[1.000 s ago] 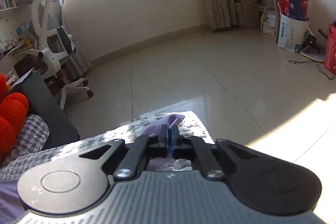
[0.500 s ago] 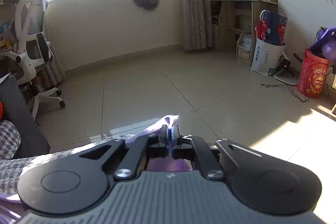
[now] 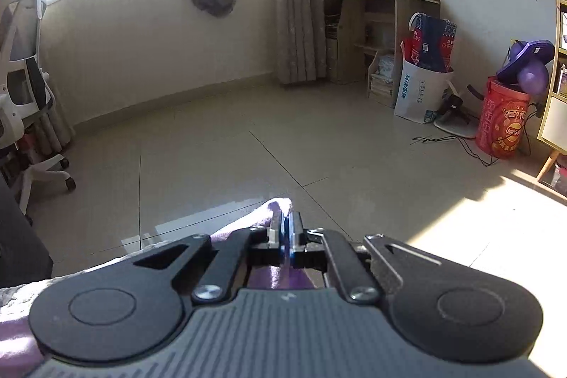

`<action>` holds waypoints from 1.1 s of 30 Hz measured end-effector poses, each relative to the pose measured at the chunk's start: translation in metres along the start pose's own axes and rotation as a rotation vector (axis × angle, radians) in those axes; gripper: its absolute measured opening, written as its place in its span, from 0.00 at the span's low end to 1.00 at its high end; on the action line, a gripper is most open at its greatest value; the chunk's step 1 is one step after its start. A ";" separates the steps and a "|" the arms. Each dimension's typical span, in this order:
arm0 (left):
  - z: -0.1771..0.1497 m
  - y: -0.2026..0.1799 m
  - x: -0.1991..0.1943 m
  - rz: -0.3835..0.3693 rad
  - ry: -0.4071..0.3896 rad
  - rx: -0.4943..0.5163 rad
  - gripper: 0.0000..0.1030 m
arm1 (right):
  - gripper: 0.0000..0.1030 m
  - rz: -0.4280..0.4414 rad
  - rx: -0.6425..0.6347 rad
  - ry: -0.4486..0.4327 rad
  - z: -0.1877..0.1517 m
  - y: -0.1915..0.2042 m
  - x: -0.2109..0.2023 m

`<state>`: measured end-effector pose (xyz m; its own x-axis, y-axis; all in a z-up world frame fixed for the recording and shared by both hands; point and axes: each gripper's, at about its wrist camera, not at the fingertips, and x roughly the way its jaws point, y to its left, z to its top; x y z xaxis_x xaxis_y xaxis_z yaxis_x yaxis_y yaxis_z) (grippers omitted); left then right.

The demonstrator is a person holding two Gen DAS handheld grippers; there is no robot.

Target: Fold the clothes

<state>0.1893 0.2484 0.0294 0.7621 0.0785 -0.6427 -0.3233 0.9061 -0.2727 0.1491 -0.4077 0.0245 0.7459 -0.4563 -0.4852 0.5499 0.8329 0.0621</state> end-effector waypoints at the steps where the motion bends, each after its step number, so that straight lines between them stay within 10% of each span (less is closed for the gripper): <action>1: -0.002 0.000 0.003 -0.003 0.006 0.005 0.22 | 0.02 -0.021 0.004 -0.005 -0.002 0.001 0.002; 12: 0.031 0.024 -0.088 -0.057 0.015 -0.011 0.46 | 0.12 0.218 -0.192 0.044 0.014 0.055 -0.071; 15: 0.019 0.038 -0.131 -0.057 0.053 -0.083 0.46 | 0.13 0.354 -0.412 0.010 0.008 0.101 -0.123; 20: -0.035 0.075 -0.164 -0.058 0.171 -0.262 0.45 | 0.43 0.661 -0.886 -0.125 -0.046 0.173 -0.221; 26: -0.080 0.106 -0.189 -0.042 0.215 -0.381 0.44 | 0.43 1.053 -1.212 -0.196 -0.139 0.239 -0.320; 33: -0.095 0.117 -0.205 -0.059 0.190 -0.437 0.45 | 0.43 1.227 -1.291 -0.224 -0.194 0.305 -0.372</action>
<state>-0.0587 0.2990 0.0612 0.6837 -0.0821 -0.7252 -0.5188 0.6442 -0.5620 -0.0334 0.0767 0.0551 0.5523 0.6092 -0.5690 -0.8298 0.3367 -0.4450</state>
